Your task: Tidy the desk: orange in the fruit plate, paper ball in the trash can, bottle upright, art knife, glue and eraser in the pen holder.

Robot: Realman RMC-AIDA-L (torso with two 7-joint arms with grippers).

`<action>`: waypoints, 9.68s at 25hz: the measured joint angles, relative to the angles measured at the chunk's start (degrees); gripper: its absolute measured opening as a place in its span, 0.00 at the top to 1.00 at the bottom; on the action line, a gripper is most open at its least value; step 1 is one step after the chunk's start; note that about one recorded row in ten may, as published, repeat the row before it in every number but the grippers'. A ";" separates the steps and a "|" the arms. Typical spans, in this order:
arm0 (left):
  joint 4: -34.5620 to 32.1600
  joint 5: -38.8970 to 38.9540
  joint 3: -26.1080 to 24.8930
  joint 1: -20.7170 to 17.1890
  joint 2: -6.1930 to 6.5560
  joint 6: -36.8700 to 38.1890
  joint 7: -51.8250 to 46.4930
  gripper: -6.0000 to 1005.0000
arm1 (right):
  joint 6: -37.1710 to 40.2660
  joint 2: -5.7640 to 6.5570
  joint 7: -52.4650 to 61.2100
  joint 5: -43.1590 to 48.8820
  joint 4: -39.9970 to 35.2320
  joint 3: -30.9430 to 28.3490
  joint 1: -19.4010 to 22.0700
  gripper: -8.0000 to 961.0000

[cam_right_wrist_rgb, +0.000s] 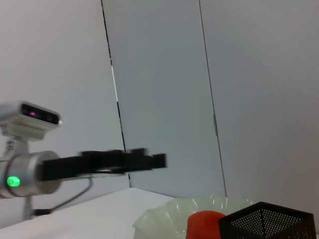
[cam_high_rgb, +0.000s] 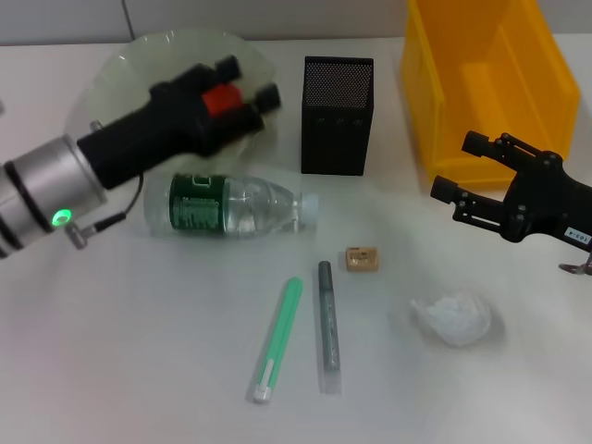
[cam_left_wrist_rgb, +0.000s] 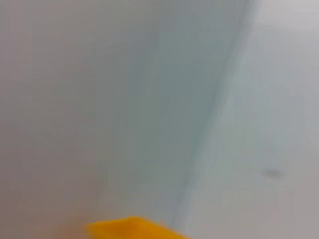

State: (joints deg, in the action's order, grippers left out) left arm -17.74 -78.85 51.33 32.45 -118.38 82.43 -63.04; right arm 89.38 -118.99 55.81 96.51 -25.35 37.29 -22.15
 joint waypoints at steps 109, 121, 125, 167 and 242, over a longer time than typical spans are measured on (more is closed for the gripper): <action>-7.51 -5.25 -3.34 -3.35 -0.08 7.87 8.36 0.19 | 21.92 4.04 21.46 30.43 -28.32 -0.57 -10.25 0.18; -7.93 -5.90 -2.87 -2.33 0.26 7.88 5.57 0.19 | 21.36 5.12 13.83 29.32 -21.53 -6.68 -8.18 0.19; -7.83 -5.91 -2.84 -2.31 0.27 7.54 5.48 0.19 | 21.34 5.14 13.59 28.97 -21.31 -6.70 -8.12 0.19; -13.41 -25.93 5.29 -1.26 1.57 14.98 0.77 0.19 | 18.55 5.82 21.28 40.60 -21.92 1.79 -14.45 0.20; -10.50 -27.83 -1.11 0.00 -0.16 14.54 2.84 0.22 | 0.75 3.69 8.53 8.77 -10.49 -16.13 -5.03 0.32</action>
State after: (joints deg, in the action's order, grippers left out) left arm -28.25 -106.69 50.22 32.45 -118.53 96.97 -60.20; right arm 90.13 -115.30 64.33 105.28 -35.84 21.16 -27.18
